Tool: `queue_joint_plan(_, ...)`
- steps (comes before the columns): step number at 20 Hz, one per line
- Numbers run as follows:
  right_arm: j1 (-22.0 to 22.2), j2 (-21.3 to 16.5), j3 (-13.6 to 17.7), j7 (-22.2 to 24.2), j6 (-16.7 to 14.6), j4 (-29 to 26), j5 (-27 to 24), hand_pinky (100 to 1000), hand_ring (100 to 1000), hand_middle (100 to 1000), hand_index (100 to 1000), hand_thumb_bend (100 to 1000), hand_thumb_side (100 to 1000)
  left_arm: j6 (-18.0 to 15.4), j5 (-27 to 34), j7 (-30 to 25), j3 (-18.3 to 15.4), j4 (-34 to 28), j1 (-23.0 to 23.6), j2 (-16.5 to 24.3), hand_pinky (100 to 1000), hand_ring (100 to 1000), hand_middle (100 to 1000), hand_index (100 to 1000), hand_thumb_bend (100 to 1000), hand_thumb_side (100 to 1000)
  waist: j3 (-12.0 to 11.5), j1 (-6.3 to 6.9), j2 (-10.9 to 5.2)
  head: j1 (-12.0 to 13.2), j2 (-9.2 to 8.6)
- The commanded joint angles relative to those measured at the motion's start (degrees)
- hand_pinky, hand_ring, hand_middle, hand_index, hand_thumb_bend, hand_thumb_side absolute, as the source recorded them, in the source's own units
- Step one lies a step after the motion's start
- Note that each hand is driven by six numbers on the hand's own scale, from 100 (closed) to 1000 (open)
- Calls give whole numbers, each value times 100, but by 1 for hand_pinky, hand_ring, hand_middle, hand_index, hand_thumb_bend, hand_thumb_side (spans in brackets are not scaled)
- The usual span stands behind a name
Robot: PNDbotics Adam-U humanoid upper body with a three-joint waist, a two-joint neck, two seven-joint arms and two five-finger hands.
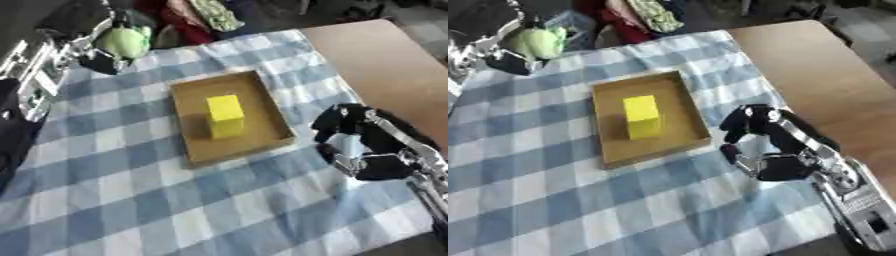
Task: Pick up objects on the table and place them in the box.
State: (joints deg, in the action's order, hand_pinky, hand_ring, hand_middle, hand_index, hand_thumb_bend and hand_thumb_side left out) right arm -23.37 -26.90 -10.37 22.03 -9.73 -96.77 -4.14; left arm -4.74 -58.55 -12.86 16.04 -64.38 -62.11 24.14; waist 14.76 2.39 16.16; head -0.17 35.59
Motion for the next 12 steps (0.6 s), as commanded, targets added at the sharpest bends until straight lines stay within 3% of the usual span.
queue_joint_plan(1,-107,-32,1,42,-8,-74,-57,610,600,637,675,253,226,-119,-3,-50,94,-26,-179,-233,494,411,401,631,141,100,24,-28,-127,4,-97)
queue_joint_plan(12,-138,9,-23,77,-1,-87,-59,610,600,637,675,254,226,-373,-196,-169,269,433,-11,-751,523,446,445,672,189,100,83,-28,-91,9,-153)
